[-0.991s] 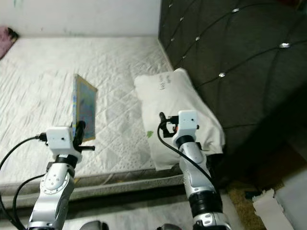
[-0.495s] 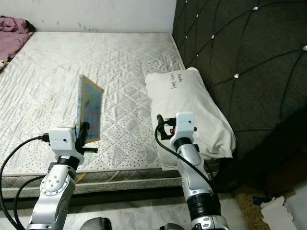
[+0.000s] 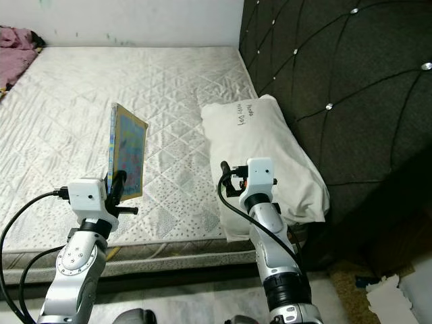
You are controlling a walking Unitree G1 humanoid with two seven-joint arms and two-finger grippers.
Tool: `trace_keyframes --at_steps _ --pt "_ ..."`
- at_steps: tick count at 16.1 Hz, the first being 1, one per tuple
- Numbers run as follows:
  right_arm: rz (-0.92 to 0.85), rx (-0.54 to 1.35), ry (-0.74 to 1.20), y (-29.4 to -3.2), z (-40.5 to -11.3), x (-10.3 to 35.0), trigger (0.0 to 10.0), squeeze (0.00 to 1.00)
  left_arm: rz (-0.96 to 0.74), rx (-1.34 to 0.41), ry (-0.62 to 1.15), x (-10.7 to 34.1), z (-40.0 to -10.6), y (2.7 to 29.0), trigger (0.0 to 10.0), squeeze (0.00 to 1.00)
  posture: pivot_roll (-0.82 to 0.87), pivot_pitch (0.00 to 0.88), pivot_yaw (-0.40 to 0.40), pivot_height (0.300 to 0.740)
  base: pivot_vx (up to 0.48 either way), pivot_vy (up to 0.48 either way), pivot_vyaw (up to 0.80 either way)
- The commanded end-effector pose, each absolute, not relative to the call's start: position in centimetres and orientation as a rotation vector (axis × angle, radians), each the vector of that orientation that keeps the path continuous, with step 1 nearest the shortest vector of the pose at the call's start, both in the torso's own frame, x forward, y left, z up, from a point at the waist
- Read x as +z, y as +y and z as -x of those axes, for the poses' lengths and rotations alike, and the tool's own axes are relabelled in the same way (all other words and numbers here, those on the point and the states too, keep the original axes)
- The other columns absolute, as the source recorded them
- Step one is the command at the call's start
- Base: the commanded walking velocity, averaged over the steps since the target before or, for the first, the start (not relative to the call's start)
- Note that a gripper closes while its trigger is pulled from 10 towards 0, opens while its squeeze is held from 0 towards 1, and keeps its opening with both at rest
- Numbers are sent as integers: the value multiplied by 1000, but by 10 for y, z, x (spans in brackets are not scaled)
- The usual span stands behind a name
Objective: Clean up the room
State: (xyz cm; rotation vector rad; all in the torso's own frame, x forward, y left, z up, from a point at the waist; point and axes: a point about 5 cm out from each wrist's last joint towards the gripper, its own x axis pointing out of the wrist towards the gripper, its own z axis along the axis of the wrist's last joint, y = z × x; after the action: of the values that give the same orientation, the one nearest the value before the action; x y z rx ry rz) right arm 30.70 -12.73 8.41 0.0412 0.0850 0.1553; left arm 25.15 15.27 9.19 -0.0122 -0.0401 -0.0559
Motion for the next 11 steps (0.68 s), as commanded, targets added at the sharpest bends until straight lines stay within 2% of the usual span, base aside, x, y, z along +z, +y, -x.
trace_keyframes --at_steps 1,8,11 --pt "-41 150 77 -130 -308 88 10000 0 11 -66 -96 104 -255 152 10000 0 -37 64 -28 740 296 0 0" --pt "-37 153 74 -129 -310 89 10000 0 29 -58 -100 105 -257 151 10000 0 -37 56 -31 740 297 0 0" --pt "-37 152 74 -130 -310 88 10000 0 31 -68 -95 104 -256 149 10000 0 -36 56 -28 740 0 0 0"
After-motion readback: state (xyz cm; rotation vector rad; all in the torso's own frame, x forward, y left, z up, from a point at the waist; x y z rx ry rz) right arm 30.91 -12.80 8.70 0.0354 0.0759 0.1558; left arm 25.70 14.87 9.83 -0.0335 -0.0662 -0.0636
